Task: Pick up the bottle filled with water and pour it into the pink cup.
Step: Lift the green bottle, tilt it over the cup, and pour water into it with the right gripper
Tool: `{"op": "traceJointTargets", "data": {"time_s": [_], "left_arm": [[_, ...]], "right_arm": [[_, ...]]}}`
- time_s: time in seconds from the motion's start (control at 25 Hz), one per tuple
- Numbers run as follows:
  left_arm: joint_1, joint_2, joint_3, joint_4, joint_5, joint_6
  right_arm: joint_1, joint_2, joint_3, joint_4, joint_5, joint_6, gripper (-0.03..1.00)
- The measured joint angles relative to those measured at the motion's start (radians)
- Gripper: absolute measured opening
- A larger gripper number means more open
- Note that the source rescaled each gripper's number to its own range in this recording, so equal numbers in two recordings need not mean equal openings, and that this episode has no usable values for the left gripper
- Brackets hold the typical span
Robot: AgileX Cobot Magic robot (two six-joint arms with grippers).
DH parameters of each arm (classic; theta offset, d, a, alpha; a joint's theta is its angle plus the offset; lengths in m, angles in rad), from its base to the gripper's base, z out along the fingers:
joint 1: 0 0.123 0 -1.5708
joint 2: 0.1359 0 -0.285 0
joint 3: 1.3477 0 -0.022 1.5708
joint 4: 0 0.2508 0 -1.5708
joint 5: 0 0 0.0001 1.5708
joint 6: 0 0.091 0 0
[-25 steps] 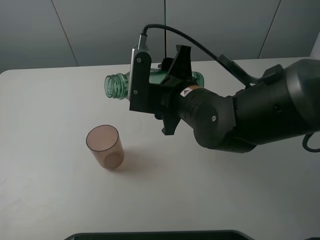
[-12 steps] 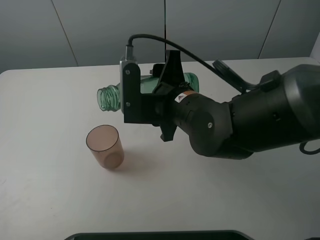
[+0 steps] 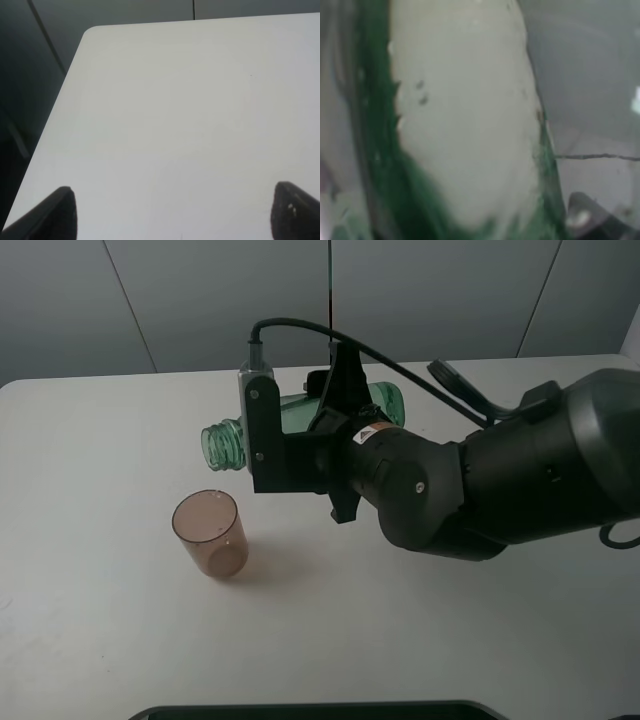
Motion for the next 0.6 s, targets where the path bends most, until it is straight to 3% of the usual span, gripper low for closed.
{"op": "traceJointTargets", "data": {"time_s": [0.6], "left_arm": [[0.0,0.0,0.0,0.0,0.0,0.0]], "right_arm": [[0.0,0.0,-0.002,0.043,0.0,-0.068,0.02]]}}
